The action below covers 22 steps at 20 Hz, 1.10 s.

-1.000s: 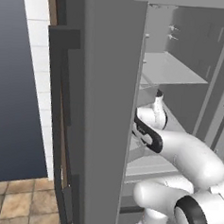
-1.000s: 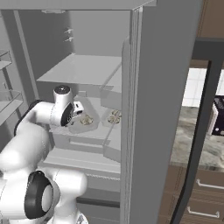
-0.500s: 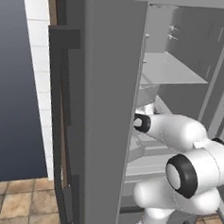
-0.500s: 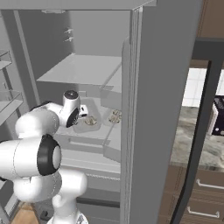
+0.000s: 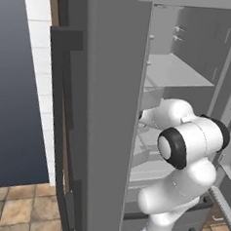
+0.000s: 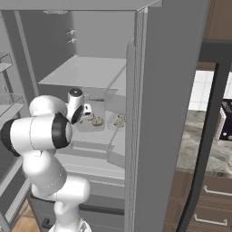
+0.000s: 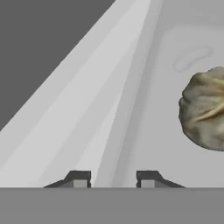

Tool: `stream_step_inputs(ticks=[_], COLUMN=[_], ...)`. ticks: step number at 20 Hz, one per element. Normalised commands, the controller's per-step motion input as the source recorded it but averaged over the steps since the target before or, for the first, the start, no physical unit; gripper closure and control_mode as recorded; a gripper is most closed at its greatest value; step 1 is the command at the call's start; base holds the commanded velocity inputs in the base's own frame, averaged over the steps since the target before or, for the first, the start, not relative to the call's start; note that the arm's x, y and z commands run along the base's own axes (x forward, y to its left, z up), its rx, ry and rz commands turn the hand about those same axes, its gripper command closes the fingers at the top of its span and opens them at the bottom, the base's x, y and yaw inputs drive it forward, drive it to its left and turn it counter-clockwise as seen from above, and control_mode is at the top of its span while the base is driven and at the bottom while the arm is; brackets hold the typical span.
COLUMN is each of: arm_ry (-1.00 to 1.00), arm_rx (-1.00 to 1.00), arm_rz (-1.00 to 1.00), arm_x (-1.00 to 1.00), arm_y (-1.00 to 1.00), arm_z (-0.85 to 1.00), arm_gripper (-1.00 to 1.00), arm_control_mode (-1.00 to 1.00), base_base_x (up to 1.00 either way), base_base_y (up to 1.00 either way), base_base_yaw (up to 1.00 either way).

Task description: Place two dumplings into each of the tupperware containers and then place the containers in the fridge.

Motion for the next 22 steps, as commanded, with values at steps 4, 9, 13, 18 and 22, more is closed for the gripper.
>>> stream_step_inputs(ticks=[4,9,13,18,22], arm_ry=[-0.01,-0.25,-0.31,-0.22,-0.35], arm_rx=[0.03,0.28,0.26,0.12,0.2], arm_rz=[0.0,0.0,0.0,0.0,0.0], arm_x=[0.29,0.0,0.0,0.0,-0.46], arm_y=[0.04,-0.38,-0.13,0.0,-0.2], arm_z=[-0.19,-0.13,-0.14,-0.05,0.6], arm_gripper=[-1.0,-1.0,-1.0,-1.0,-1.0], arm_control_mode=[-1.0,-1.0,-1.0,-1.0,-1.0], base_base_x=[0.0,0.0,0.0,0.0,0.0], base_base_y=[0.0,0.0,0.0,0.0,0.0], base_base_yaw=[0.0,0.0,0.0,0.0,0.0])
